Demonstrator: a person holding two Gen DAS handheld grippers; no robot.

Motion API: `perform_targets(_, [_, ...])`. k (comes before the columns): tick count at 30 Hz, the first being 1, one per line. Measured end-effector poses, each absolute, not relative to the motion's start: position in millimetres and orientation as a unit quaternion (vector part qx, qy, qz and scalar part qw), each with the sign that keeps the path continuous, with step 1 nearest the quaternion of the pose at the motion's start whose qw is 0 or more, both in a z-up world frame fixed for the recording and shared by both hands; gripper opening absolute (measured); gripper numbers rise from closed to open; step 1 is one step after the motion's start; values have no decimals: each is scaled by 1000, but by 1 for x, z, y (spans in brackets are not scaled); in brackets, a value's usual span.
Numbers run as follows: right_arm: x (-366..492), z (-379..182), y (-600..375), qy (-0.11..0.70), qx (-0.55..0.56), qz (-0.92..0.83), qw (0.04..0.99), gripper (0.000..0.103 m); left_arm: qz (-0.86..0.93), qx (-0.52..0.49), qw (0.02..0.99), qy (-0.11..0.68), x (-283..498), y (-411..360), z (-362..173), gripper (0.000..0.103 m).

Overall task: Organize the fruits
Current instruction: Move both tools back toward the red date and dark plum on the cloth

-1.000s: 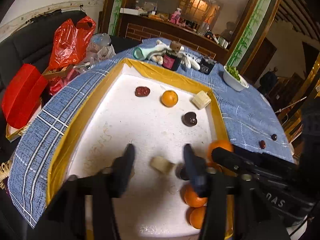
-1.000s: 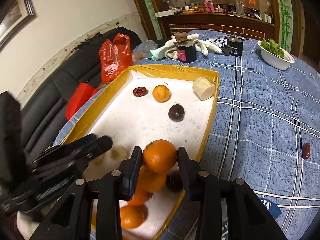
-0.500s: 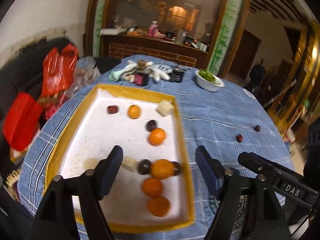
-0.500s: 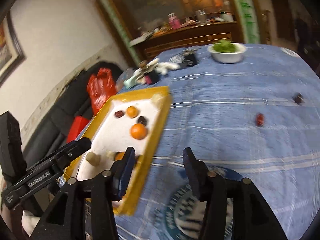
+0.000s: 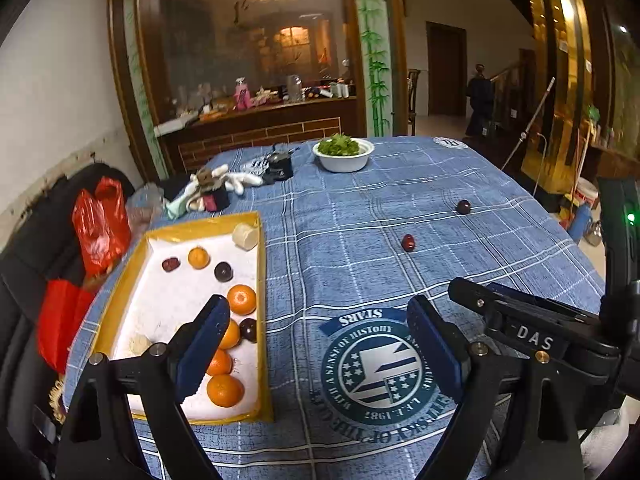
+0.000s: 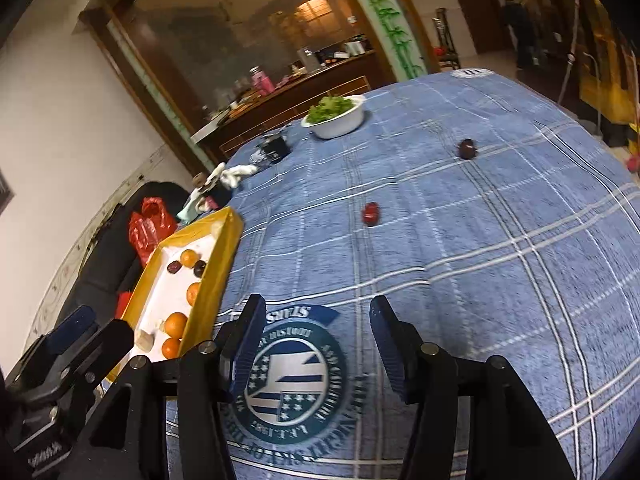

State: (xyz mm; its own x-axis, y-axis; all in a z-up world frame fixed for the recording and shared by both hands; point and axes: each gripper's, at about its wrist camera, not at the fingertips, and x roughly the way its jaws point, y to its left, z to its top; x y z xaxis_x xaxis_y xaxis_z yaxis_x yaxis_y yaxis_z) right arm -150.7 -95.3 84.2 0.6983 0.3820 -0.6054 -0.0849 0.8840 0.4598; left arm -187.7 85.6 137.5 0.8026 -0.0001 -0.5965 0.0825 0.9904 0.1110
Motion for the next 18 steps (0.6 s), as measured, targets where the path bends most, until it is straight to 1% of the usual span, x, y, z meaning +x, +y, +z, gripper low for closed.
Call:
perform_targets(9, [-167,90,-103,351,202,124,906,65,-26,67,949,307,-202,75,143,90])
perform_targets(18, [-170,90,-87,354,179,130,909,66,-18,55,946,318,-200,84,138,90])
